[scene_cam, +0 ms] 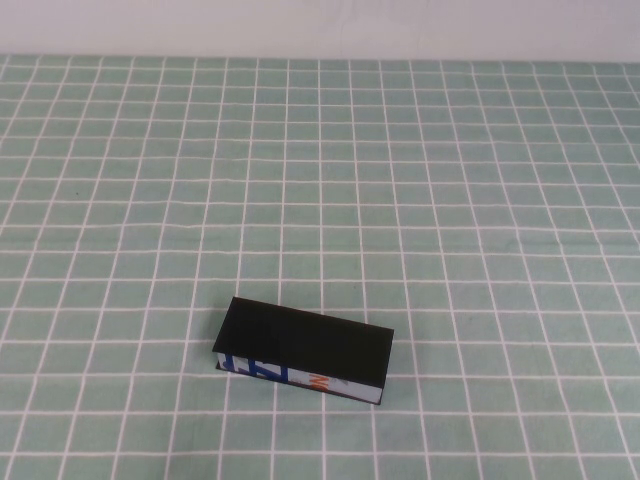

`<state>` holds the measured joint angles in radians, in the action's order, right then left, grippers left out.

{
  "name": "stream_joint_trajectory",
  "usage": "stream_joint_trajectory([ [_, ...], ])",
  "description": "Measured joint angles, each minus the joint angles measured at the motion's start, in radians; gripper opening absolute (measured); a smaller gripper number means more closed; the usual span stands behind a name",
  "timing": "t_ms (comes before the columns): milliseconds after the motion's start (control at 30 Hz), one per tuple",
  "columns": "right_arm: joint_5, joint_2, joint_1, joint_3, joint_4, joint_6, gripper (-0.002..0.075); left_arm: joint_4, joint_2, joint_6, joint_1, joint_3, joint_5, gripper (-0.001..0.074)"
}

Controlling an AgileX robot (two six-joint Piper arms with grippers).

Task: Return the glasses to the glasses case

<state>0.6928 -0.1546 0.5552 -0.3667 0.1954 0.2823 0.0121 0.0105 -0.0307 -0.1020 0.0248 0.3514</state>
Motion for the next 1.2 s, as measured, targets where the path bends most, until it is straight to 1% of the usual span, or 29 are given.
stream_joint_trajectory([
  [733, 0.0, 0.0, 0.0, 0.0, 0.005, 0.0, -0.0011, 0.007, 0.0, 0.001, 0.0, 0.0, 0.002, -0.0002],
  [800, 0.0, 0.002, -0.014, 0.0, 0.007, 0.0, -0.0011, 0.007, 0.0, 0.002, 0.0, 0.0, 0.002, -0.0002],
  [933, 0.0, 0.004, -0.095, 0.0, -0.007, 0.0, -0.0011, 0.007, 0.0, 0.002, 0.0, 0.0, 0.002, -0.0002],
  [1033, -0.025, 0.011, -0.202, 0.004, -0.008, 0.0, -0.0011, 0.007, 0.0, 0.002, 0.0, 0.0, 0.002, -0.0002],
  [1200, -0.201, 0.081, -0.392, 0.064, -0.003, 0.0, -0.0011, 0.007, 0.0, 0.002, 0.0, 0.0, 0.002, -0.0002],
])
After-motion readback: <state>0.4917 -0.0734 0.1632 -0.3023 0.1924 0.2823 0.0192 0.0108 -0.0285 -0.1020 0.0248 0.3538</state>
